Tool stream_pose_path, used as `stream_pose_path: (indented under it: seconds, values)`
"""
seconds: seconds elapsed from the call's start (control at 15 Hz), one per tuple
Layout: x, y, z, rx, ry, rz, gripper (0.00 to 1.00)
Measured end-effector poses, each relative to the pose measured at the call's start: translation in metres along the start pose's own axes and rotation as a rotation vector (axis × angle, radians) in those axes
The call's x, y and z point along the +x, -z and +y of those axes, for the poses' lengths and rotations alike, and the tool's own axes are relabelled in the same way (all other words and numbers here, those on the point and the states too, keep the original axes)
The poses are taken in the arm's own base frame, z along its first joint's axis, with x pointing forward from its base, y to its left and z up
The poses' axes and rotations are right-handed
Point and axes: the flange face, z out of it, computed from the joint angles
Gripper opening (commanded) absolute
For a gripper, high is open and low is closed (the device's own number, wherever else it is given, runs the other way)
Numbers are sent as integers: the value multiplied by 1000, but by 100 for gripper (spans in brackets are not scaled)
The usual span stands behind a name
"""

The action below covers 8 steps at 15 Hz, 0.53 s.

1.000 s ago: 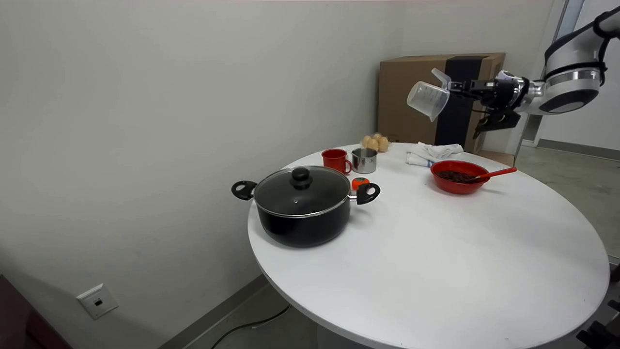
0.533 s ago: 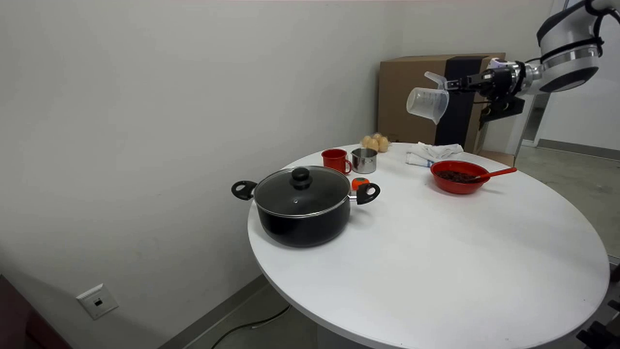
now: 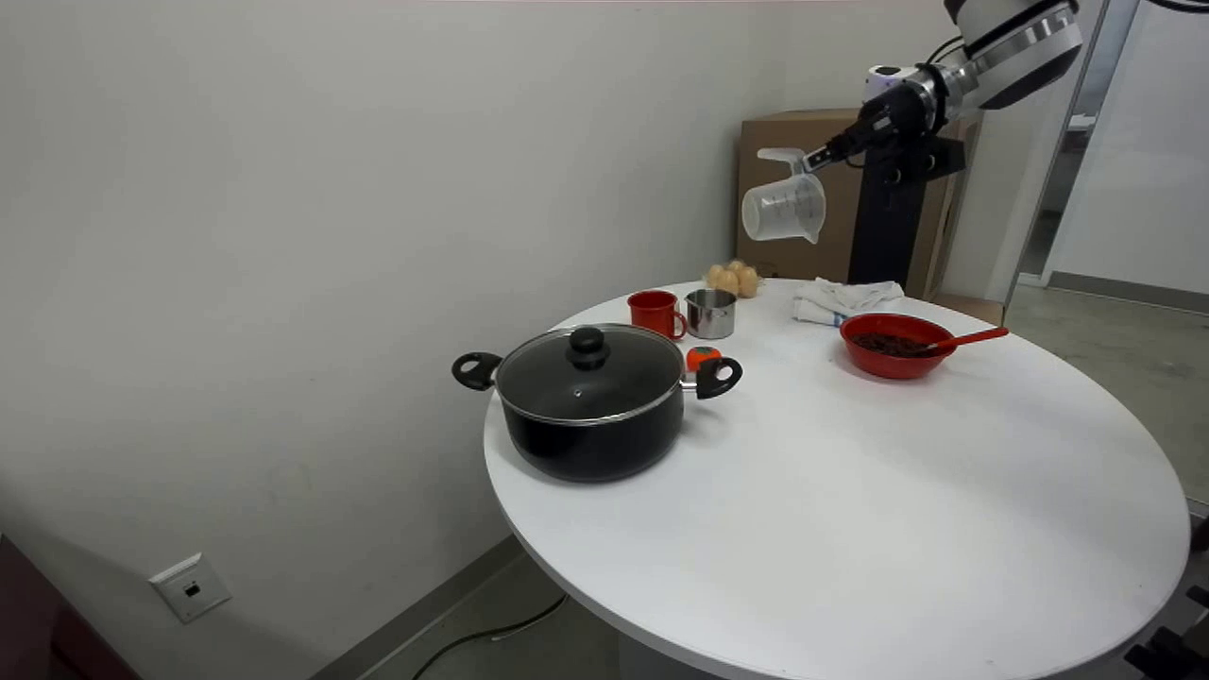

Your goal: Pour the contents of the jug into the red bowl

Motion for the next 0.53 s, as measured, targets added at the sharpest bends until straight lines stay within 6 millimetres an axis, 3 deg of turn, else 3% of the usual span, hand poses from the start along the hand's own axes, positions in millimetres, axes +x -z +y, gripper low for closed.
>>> stream_pose_path:
  seconds: [0.27, 0.53]
  values:
    - [36, -60, -9, 57, 22, -212, 7]
    - [50, -114, -25, 124, 25, -429, 7]
